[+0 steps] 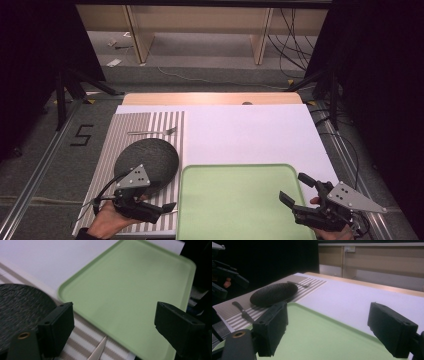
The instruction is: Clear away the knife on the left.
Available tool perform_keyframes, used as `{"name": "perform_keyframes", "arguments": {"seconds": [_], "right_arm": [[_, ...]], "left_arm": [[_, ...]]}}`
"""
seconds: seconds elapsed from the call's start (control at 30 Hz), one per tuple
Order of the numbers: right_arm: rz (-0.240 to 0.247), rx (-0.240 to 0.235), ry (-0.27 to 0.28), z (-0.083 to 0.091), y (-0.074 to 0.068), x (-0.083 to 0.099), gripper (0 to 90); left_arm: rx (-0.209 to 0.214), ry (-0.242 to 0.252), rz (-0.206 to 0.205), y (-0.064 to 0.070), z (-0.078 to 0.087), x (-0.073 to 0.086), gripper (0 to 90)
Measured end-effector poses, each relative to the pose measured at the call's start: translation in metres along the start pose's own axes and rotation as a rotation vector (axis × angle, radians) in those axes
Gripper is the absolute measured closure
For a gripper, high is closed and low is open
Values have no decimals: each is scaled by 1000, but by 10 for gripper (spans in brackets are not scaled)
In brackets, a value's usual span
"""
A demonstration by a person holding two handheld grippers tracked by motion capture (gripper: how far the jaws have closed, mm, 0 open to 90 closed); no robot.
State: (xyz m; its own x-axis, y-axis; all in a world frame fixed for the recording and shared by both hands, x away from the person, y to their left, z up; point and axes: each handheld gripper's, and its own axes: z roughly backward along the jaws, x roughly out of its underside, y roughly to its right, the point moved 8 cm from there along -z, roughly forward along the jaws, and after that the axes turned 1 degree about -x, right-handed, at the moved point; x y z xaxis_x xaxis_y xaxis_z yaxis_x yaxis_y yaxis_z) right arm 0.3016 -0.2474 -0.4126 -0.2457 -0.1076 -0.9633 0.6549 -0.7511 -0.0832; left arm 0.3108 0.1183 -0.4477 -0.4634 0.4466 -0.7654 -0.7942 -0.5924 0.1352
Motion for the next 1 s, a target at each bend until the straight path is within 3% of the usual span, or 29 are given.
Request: {"name": "perform_keyframes", "arguments": {"seconds": [0.1,0.2,0.3,0.37,0.57,0.73,1.0], "right_arm": [[0,0,-1,0,0,0,175],[0,1,-1,0,0,0,175],[-2,5,-2,0,1,0,175],[-4,6,-2,0,2,0,176],[-1,5,-3,0,2,0,178],[-2,4,-4,0,2,0,178],[-4,0,-7,-1,1,1,178]], "left_arm": [[-40,-88,-21,-12,6,13,160],[-55,-116,-16,-17,10,18,160],[-58,-148,-6,-24,13,25,164],[-61,-207,-19,-28,15,34,166],[-61,-277,-21,-33,19,45,189],[-67,-380,-36,-38,13,62,194],[-84,-466,-49,-47,10,77,240]]}}
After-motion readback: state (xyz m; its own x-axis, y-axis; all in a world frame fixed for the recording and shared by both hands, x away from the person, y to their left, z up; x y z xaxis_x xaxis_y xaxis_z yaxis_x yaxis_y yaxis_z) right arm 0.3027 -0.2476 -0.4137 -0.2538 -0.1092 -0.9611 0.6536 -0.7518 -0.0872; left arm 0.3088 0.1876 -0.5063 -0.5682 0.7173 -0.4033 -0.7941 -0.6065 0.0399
